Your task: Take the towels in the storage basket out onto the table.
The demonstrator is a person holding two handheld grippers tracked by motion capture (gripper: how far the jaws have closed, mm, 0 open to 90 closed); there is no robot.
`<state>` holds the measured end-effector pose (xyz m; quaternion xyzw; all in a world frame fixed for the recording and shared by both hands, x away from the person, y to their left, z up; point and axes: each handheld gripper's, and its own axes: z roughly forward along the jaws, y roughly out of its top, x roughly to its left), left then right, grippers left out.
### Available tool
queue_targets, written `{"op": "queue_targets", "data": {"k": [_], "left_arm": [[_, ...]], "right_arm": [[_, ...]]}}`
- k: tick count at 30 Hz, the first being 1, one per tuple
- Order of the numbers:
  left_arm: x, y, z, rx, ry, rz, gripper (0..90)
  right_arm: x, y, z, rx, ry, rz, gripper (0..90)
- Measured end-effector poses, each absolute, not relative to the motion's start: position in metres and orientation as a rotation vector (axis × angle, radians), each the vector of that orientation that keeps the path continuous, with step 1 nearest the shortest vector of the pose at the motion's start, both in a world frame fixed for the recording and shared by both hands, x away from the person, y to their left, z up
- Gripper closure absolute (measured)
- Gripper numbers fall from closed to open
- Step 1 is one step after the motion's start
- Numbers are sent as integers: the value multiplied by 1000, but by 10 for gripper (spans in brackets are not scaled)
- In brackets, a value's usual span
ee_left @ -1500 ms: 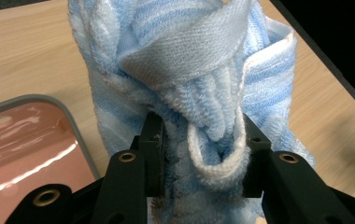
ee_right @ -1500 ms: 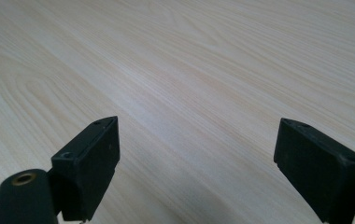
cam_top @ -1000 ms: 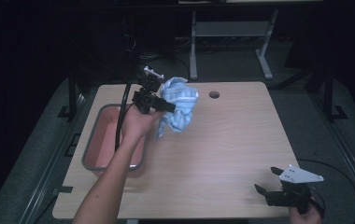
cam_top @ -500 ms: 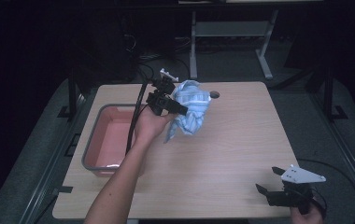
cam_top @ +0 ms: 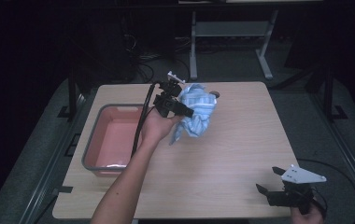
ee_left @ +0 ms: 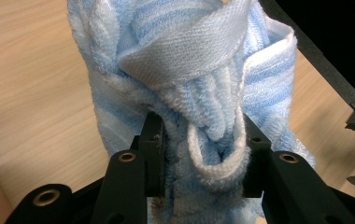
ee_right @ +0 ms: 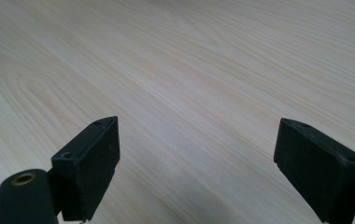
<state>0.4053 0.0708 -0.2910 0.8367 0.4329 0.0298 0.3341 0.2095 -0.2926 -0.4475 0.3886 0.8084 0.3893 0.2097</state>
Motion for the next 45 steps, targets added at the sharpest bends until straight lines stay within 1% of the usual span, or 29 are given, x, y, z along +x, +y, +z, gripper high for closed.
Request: {"op": "queue_targets", "data": {"k": [18,45], "left_arm": [[408,54,-304,2198,1115,41,619],[412,28,-344,2218,1130,-27,617]], "right_arm": [[209,-293,-447,1085,2246,1083,137],[209,-295,-447,1088,2242,1090,137]]}}
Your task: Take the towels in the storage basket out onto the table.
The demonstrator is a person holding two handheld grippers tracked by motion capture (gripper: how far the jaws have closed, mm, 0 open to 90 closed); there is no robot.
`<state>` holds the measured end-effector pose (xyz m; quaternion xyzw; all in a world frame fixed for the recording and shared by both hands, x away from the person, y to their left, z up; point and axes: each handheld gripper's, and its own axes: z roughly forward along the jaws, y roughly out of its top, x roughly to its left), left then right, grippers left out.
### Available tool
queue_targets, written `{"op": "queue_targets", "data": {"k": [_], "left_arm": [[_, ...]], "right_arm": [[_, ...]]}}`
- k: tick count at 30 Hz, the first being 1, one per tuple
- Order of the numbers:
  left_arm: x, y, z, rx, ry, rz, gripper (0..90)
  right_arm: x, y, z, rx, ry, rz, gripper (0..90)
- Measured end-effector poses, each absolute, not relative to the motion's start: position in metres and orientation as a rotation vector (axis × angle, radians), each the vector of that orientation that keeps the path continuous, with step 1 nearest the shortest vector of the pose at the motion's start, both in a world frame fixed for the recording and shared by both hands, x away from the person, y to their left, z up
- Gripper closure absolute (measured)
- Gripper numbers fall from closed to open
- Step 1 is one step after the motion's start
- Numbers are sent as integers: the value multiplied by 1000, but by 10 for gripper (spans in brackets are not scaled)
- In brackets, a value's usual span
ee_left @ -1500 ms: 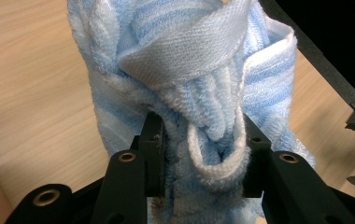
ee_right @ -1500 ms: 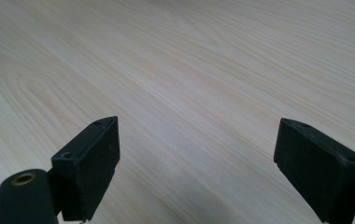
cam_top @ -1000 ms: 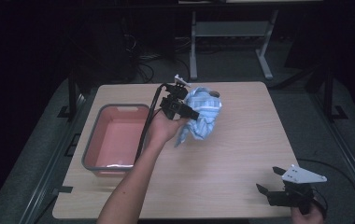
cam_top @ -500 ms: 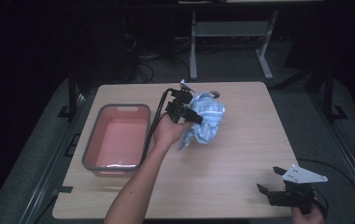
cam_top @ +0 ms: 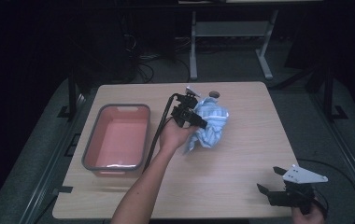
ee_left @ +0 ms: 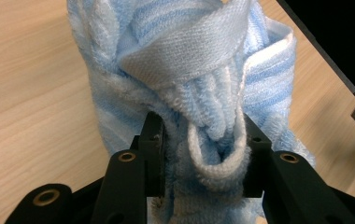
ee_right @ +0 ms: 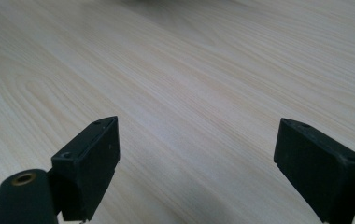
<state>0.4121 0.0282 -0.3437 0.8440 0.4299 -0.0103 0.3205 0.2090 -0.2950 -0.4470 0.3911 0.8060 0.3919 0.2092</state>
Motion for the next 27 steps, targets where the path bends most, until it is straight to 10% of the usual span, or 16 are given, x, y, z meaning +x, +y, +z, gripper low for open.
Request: {"op": "queue_targets", "data": {"k": [27], "left_arm": [[411,16,-395,2225,1198,-82,609]], "right_arm": [[209,-295,-447,1090,2244,1090,137]]}}
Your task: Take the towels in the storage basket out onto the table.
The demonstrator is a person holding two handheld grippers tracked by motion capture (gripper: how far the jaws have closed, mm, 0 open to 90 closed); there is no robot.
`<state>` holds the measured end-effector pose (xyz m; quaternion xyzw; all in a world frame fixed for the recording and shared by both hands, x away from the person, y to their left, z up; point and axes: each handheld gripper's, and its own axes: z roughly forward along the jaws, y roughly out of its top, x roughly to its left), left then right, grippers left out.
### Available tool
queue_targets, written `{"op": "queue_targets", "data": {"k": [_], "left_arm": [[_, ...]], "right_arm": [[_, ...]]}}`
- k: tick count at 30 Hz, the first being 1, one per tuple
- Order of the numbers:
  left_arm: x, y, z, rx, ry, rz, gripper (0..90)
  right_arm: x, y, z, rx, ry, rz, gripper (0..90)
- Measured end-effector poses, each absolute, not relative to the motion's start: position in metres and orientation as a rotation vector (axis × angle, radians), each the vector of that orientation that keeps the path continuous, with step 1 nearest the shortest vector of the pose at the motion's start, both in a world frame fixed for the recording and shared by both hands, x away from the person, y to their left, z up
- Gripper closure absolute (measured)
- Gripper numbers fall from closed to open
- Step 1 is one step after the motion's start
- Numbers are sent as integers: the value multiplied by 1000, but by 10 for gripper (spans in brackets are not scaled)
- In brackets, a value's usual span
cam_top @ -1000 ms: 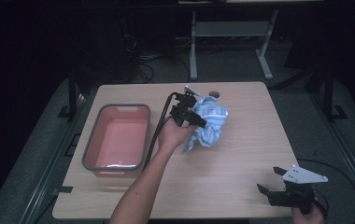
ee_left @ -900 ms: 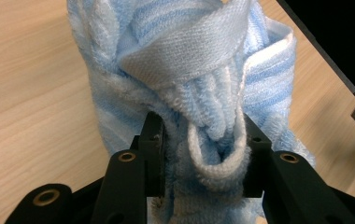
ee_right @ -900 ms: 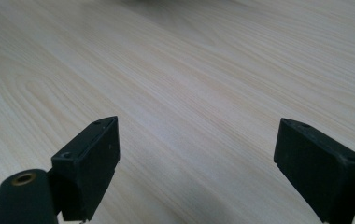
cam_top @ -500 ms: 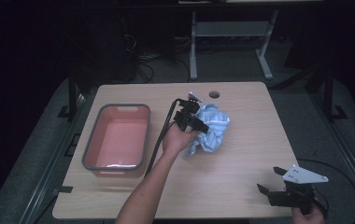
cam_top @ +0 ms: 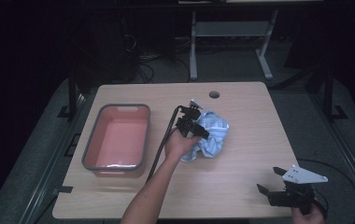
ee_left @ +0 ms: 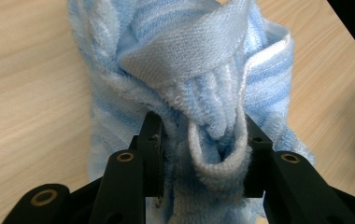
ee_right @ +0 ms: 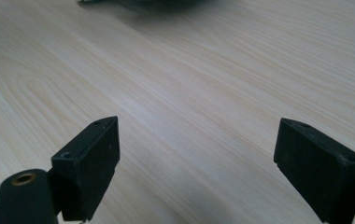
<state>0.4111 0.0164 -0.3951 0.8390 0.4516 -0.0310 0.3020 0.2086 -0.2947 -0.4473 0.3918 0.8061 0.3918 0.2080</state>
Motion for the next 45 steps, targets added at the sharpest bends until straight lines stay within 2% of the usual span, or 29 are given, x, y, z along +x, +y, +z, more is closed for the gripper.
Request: {"op": "queue_targets", "data": {"k": [19,32,40,45], "left_arm": [[406,9,-421,2206,1199,-136,593],[403,8,-429,2182,1202,-141,537],[400,14,-423,2155,1197,-125,414],[395,19,-416,2144,1168,-112,370]], "right_arm": [[209,-293,-448,1084,2253,1084,137],[210,-293,-449,1084,2254,1081,137],[210,-293,-449,1085,2253,1079,137],[210,-292,-449,1087,2258,1079,137]]}}
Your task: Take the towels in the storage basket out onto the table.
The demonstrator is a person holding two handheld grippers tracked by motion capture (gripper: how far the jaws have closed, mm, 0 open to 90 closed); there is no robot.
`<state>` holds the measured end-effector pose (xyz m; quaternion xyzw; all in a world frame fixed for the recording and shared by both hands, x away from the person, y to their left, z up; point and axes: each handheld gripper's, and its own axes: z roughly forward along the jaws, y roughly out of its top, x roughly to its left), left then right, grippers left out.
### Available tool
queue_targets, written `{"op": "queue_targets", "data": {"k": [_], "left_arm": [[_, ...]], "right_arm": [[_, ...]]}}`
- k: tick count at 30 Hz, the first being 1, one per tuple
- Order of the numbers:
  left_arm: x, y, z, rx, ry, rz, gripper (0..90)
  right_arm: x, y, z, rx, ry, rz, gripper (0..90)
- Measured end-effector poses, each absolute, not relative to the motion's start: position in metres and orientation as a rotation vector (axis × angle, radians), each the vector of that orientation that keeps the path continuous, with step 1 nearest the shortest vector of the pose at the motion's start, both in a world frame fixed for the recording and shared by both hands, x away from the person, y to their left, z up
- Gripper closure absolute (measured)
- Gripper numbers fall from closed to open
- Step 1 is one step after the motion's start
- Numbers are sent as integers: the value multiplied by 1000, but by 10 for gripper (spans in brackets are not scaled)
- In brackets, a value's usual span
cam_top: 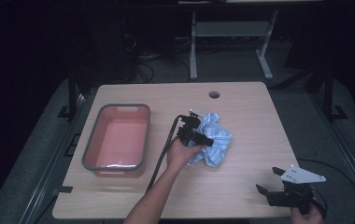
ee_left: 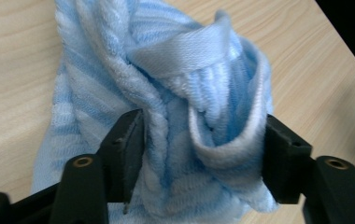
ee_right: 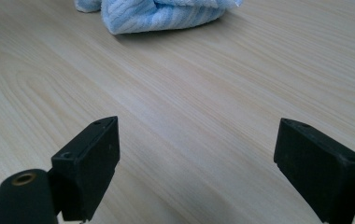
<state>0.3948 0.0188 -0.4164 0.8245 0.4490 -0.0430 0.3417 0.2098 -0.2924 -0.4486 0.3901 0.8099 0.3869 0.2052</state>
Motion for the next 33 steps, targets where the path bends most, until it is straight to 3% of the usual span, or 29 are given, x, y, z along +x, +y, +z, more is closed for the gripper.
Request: {"op": "queue_targets", "data": {"k": [14,33], "left_arm": [[383,36,-409,2144,1145,-60,287],[356,64,-404,2133,1082,-66,291]], "right_arm": [[210,-295,-449,1089,2251,1069,137],[210,-297,-448,1105,2243,1058,137]]}}
